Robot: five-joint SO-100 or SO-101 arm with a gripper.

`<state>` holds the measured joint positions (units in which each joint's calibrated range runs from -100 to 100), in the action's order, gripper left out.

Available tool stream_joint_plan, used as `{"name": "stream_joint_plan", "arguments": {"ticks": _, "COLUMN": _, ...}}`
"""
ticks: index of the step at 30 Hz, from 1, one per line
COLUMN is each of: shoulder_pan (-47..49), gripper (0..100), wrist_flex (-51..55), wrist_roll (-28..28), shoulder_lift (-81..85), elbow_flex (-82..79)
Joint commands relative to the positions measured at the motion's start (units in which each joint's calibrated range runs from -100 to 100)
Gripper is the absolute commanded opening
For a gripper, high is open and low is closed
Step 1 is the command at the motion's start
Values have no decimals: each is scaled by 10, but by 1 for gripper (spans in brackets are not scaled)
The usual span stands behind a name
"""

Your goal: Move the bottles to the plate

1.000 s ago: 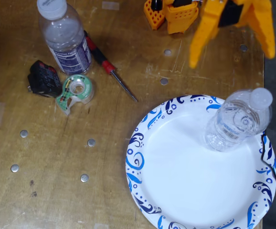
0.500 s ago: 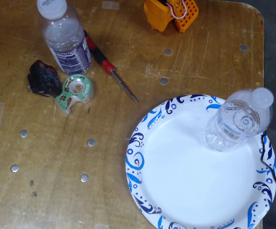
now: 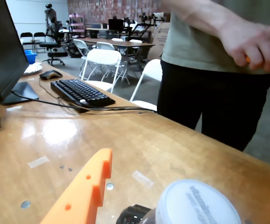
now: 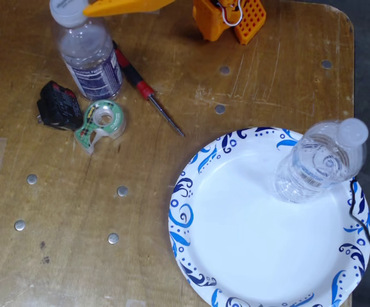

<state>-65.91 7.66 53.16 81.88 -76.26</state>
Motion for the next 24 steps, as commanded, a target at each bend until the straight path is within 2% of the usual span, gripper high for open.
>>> {"name": "stream_joint_plan", "arguments": {"ticks": 1, "shoulder_pan": 1, "gripper": 42, "wrist_flex": -24, "wrist_roll": -2, "shoulder_lift": -24, "elbow_flex": 0}}
{"name": "stream_joint_plan", "arguments": {"ticks": 7, "shoulder_pan": -9, "gripper": 45, "wrist_flex": -15, "wrist_roll": 0, "shoulder_lift": -25, "elbow_flex": -21}}
{"name": "stream_joint_plan", "arguments": {"ticks": 15, "shoulder_pan": -49, "gripper": 44, "wrist_flex": -24, "wrist_roll": 3, "shoulder_lift": -30, "elbow_flex": -42}}
{"name": "stream_joint_plan", "arguments": {"ticks": 24, "shoulder_pan": -50, "gripper": 44, "wrist_flex": -41, "wrist_roll": 3, "shoulder_lift": -78, "elbow_flex": -26}}
